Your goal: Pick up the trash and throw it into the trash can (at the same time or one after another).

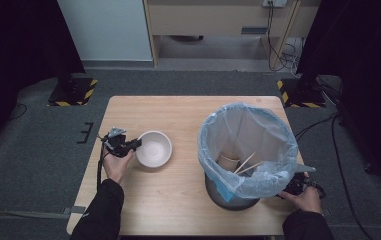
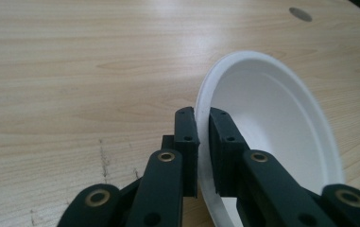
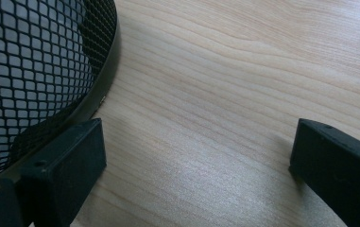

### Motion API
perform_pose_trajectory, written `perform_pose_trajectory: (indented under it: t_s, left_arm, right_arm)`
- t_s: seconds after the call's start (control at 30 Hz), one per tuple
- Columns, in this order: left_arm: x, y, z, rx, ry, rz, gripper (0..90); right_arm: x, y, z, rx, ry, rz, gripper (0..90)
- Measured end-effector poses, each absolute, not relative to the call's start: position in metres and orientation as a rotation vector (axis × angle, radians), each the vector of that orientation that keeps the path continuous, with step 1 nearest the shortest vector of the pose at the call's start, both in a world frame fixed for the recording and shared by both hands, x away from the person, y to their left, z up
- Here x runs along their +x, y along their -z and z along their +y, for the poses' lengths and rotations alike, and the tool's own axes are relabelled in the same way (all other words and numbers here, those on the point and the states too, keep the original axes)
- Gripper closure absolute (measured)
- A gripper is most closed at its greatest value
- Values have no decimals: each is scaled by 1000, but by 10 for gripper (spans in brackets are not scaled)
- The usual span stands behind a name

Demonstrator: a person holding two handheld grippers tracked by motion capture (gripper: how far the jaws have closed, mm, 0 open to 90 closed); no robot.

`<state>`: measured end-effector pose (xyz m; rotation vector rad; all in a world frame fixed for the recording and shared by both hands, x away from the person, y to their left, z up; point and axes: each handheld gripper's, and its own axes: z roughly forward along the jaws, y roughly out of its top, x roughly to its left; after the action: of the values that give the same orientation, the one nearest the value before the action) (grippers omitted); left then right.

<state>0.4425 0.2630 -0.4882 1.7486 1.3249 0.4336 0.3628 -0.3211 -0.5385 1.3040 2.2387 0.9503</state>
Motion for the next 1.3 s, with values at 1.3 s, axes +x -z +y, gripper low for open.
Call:
perform_pose_trajectory:
  t_s: [1.3]
  left_arm:
    - [402, 379, 257, 1509, -551, 1034, 837]
  right_arm:
    - [363, 538, -321, 1302, -950, 2241, 44]
